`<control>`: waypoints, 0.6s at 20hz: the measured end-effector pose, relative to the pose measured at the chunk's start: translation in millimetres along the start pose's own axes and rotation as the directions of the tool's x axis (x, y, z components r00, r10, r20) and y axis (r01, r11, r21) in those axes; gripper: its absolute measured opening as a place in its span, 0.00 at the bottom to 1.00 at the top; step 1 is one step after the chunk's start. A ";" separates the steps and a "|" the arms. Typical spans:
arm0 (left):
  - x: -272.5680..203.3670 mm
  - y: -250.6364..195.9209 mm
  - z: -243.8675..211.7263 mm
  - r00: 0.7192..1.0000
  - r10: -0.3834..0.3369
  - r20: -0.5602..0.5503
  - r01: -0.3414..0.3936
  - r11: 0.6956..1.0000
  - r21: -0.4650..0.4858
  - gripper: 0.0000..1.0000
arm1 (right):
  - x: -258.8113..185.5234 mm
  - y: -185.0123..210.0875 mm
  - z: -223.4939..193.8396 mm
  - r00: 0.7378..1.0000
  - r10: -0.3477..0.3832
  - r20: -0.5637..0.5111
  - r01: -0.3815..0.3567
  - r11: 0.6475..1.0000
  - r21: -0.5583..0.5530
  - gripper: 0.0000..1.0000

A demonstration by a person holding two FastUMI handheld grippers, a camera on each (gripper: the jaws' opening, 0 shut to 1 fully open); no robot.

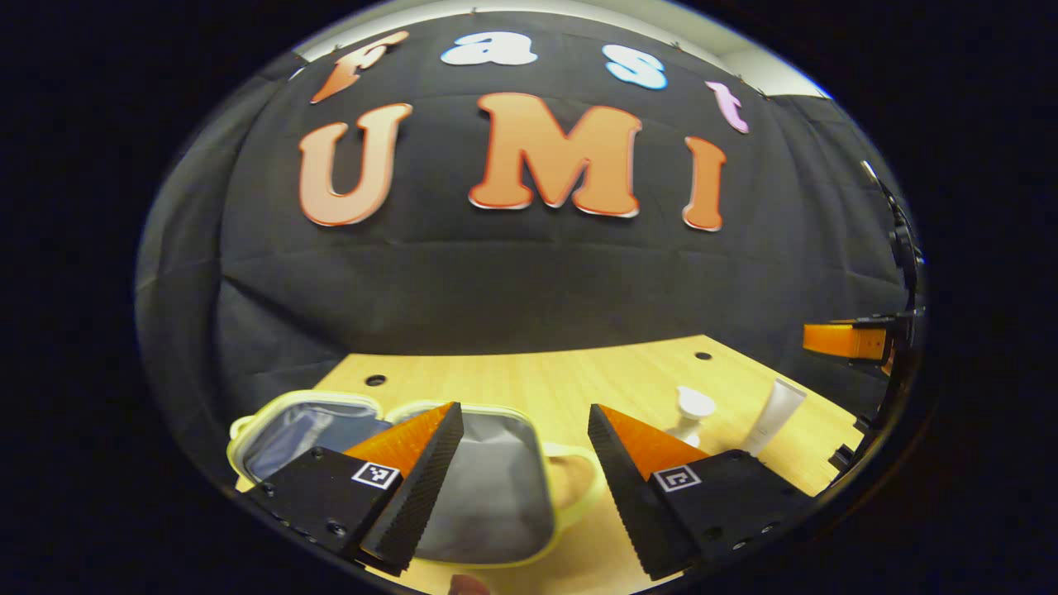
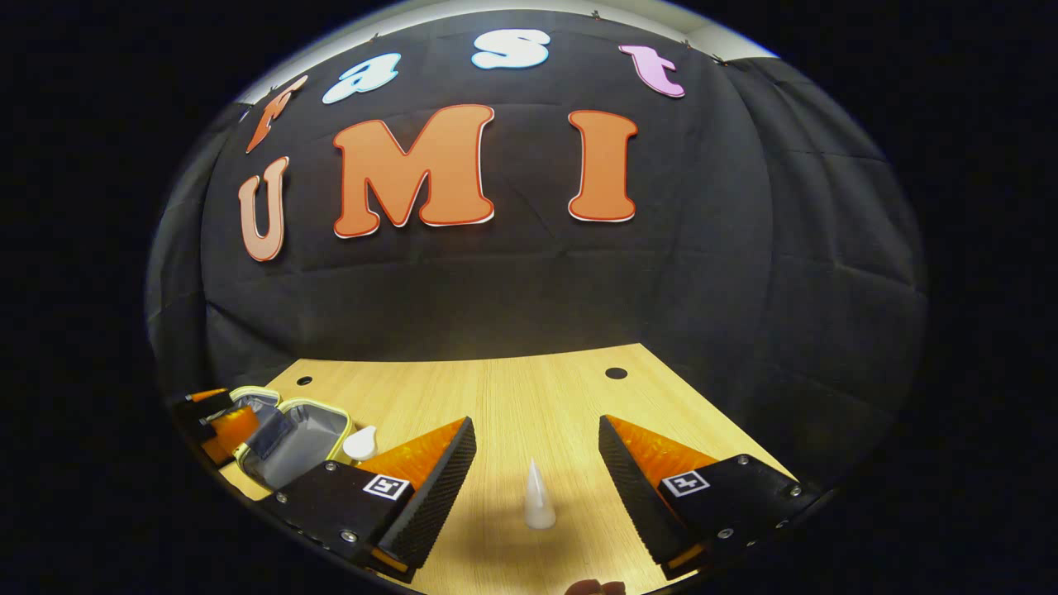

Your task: First open the suitcase, pack the skin care products into it, and then close the suitcase.

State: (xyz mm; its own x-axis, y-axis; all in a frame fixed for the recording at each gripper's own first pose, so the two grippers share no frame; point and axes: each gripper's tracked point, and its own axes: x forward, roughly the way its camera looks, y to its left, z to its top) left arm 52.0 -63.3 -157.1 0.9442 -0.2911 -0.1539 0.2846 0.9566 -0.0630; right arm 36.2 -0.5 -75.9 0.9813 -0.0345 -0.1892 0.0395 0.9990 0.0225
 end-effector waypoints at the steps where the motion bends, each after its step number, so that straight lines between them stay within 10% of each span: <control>1: 5.5 -22.1 -8.1 0.999 -0.032 -0.006 0.033 0.999 0.013 0.95 | -1.3 -3.4 -6.4 1.000 0.009 -0.015 -0.009 1.000 0.018 0.95; 7: 38.2 -116.2 -70.2 0.984 -0.161 -0.081 0.169 0.980 0.107 0.95 | -11.9 -35.5 -31.3 0.998 -0.003 -0.059 0.004 1.000 0.012 0.95; 12: 72.0 -139.6 -119.1 0.980 -0.135 -0.149 0.148 0.985 0.083 0.98 | -15.5 -57.5 -31.0 0.998 -0.028 -0.063 0.029 0.999 0.013 0.95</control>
State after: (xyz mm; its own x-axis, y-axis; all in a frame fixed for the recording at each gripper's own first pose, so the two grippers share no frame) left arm 60.5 -219.7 -276.9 0.8619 -0.4165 -0.2892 0.4343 0.9008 -0.0030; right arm 12.9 -56.5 -104.7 0.9659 -0.0608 -0.2515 0.0707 0.9970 0.0302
